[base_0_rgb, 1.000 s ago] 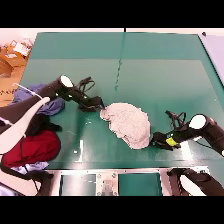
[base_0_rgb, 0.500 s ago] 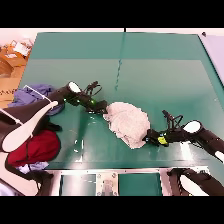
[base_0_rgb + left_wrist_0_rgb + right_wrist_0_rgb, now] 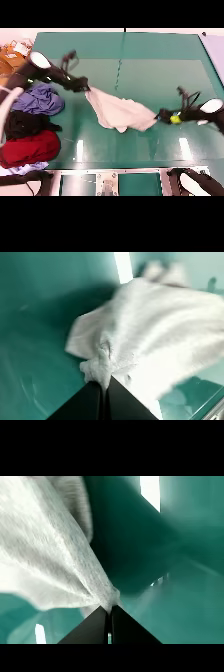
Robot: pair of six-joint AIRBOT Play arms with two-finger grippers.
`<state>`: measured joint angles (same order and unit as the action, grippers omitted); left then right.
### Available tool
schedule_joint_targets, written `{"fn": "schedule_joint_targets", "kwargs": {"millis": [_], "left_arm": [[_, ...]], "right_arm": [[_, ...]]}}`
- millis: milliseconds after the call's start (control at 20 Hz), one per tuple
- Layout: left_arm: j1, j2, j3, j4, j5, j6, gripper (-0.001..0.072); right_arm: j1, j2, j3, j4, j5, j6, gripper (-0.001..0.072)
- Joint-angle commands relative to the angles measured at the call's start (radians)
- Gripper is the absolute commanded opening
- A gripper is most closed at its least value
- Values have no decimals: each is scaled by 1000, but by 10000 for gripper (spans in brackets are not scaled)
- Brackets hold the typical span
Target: Fold the shirts.
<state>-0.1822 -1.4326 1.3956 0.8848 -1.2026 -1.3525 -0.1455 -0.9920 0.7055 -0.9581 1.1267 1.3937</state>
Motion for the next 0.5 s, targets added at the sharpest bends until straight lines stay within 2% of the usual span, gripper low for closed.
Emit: {"fn": "schedule_joint_targets", "kwargs": {"millis": [0,200,450], "left_arm": [[17,206,148,-16,-30,-11,20],[17,397,352,-90,-47,-11,20],[17,497,582,-74,-59,-8,21]], "right_arm": [[-18,84,302,16,105,-6,9],[-19,269,601,24,131,-6,9],[-19,437,826,-33,123,-6,10]]}}
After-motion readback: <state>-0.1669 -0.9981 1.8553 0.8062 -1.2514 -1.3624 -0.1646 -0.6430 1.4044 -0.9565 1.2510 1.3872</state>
